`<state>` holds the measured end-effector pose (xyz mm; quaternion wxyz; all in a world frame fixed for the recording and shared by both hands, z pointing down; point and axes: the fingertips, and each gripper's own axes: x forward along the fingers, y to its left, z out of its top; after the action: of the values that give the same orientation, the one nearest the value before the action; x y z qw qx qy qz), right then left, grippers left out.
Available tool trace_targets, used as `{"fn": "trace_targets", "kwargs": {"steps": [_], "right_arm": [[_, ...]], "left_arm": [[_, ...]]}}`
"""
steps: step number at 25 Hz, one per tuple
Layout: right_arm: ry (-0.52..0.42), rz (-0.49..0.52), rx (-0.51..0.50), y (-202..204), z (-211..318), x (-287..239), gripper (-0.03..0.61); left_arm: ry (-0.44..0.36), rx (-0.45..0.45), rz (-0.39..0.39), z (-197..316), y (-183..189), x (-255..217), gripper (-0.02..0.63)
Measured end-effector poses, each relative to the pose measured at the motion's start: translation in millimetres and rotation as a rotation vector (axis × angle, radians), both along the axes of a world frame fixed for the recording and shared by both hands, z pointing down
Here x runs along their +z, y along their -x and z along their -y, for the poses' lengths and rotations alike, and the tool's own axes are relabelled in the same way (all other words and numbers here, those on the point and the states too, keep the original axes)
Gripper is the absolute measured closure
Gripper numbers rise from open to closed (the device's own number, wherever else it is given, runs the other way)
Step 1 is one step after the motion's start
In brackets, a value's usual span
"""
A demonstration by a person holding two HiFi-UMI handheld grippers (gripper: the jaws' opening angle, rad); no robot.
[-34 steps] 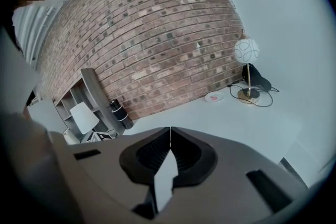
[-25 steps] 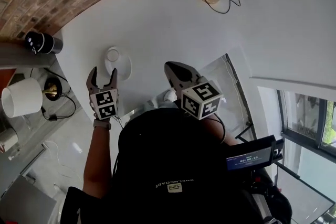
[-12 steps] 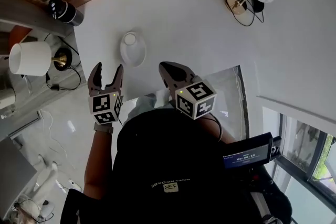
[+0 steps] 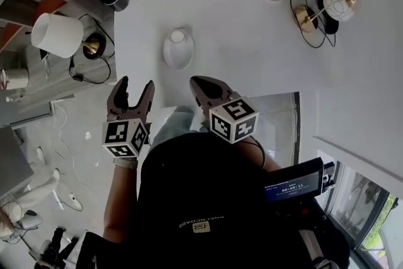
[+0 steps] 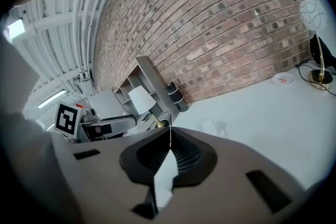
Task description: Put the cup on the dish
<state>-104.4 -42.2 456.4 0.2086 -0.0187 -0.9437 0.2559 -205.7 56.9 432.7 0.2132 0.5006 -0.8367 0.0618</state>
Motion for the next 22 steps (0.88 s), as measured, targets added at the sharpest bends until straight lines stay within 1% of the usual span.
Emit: {"fn": "trace_targets", "kwargs": {"steps": [5, 10, 14, 15, 18, 19, 21, 22], "right_arm": [[0.001, 0.004, -0.050, -2, -12, -3, 0.574], [-0.011, 0.008, -0.085, -5, -17, -4, 0.574], [-0.011, 0.009, -0.100, -6, -20, -5, 0.574], [-0.009, 0.011, -0.104, -7, -21, -5, 0.574], [-0.004, 0.016, -0.109, -9, -23, -4, 0.574], [-0.001, 0.018, -0.108, -9, -23, -5, 0.574], [0.001, 0.024, -0.105, -9, -22, -6, 0.574], [0.000, 0.027, -0.104, -9, -21, -6, 0.574]], "left_arm": [[-0.037, -0.014, -0.069, -14, -20, 1, 0.297], [-0.063, -0.016, -0.108, -21, -39, 0, 0.298], [-0.069, -0.028, -0.133, -25, -47, 0, 0.303], [-0.074, -0.031, -0.139, -26, -49, -1, 0.354], [-0.087, -0.029, -0.147, -26, -52, -2, 0.365], [-0.087, -0.029, -0.143, -27, -53, -3, 0.381], [-0.089, -0.046, -0.128, -29, -52, -5, 0.453], [-0.090, -0.064, -0.119, -31, -51, -6, 0.515]]}}
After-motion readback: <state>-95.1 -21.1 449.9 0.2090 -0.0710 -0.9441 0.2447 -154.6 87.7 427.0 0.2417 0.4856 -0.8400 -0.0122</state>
